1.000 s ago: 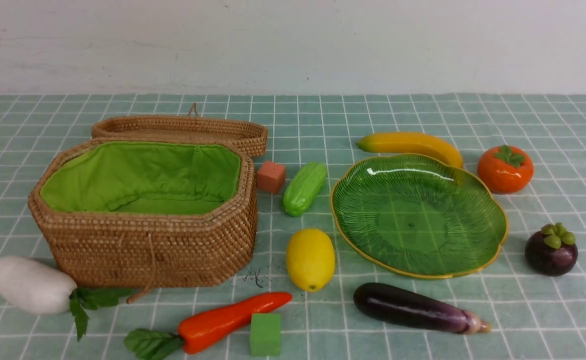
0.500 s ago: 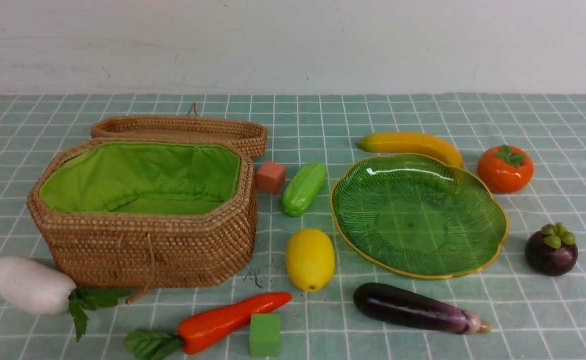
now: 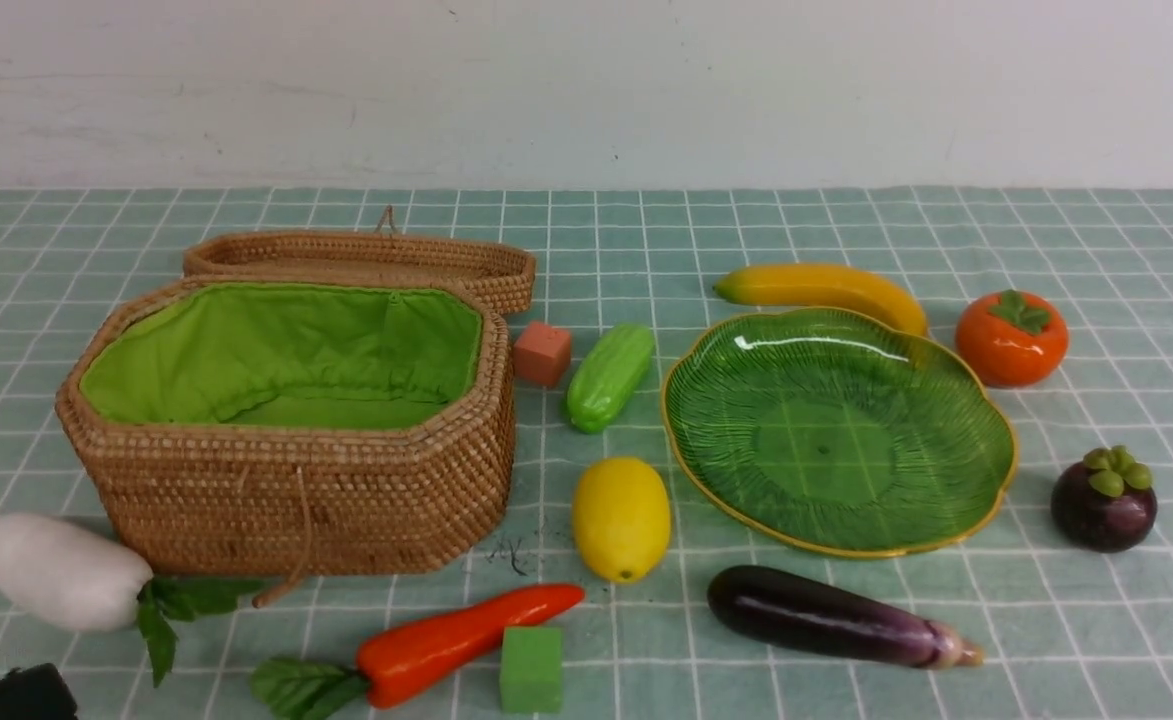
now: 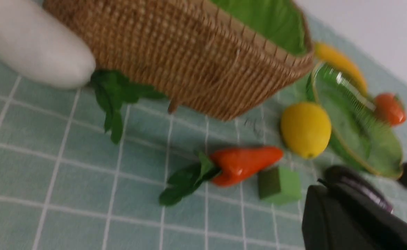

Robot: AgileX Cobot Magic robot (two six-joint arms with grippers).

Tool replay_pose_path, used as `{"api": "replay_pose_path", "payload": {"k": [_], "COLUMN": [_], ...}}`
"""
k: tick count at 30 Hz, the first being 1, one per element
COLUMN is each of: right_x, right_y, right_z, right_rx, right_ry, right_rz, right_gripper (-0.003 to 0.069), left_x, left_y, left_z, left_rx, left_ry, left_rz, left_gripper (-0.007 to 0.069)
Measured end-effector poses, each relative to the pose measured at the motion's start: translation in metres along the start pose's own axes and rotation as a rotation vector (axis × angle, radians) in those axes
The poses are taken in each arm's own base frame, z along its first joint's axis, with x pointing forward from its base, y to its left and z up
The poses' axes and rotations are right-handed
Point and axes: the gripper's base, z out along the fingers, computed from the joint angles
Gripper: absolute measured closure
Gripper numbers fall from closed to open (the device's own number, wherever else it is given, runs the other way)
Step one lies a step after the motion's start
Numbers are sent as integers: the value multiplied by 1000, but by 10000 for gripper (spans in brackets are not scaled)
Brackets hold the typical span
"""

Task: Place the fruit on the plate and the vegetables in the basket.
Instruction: Take a daikon with your left arm and place it on the basket on the left.

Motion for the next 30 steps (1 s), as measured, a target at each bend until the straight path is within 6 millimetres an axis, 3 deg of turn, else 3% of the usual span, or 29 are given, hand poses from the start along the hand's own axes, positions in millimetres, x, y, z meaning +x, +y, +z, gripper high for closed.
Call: {"api": "replay_pose_path", "payload": {"k": [2, 8, 11, 13, 19, 24, 25, 30], "right_x": [-4, -15, -55, -96, -164, -194, -199, -200], "right_y": [2, 12, 43, 71, 117, 136, 140, 143], "right_z": [0, -5, -24, -38, -52, -56, -56, -59], "right_rx": [-29, -83, -196, -295, -470, -543, -567, -617], "right_ry": [-45, -17, 99, 216, 419, 445, 434, 428], "right_rz": [170, 286, 129, -69, -404, -520, -537, -583], "right_gripper": [418, 461, 538, 591, 634, 634, 634, 631], "left_x": [-4, -16, -30, -39, -62, -87, -96, -107], "left_y": [-3, -5, -10, -14, -12, 7, 18, 53], "left_z": [9, 29, 42, 48, 55, 58, 60, 75], "left_rx": [-51, -143, -173, -188, -287, -454, -506, -572], "left_ry": [125, 285, 343, 361, 331, 262, 242, 246], "left_rz": [35, 85, 85, 99, 135, 51, -12, -214], "left_gripper": [638, 638, 638, 638, 638, 638, 638, 638]}}
